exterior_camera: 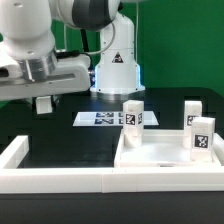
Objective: Assemble square table
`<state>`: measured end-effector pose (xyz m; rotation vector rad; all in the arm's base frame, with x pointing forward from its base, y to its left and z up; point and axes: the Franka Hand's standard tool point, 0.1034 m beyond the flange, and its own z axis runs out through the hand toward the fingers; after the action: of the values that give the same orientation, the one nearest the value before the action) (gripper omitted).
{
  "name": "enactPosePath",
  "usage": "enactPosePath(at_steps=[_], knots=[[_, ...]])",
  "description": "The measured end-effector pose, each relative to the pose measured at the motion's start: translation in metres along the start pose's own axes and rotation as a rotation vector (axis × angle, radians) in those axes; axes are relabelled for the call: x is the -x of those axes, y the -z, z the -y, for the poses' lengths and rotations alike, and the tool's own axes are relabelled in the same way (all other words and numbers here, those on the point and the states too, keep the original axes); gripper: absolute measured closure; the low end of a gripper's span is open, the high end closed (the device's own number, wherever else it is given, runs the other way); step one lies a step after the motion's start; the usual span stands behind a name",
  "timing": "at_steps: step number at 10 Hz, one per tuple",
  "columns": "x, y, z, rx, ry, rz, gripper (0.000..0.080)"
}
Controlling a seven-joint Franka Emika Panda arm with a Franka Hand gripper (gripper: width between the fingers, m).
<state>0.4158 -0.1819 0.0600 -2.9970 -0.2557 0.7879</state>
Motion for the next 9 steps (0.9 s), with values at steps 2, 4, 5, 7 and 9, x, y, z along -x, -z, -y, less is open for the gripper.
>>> enactPosePath(at_steps=[2, 4, 5, 7, 9], knots=[[-0.002, 0.0, 0.001, 0.004, -0.01, -0.115, 0.0509], [-0.008, 0.014, 0.019, -0.037, -0.043, -0.209, 0.0509], [-0.015, 0.026, 0.026, -0.052, -0.051, -0.249, 0.0509], [-0.038, 0.053, 0.036, -0.049, -0.085, -0.393, 0.0509], [-0.059, 0.081, 0.035, 0.008, -0.064, -0.635, 0.0508]])
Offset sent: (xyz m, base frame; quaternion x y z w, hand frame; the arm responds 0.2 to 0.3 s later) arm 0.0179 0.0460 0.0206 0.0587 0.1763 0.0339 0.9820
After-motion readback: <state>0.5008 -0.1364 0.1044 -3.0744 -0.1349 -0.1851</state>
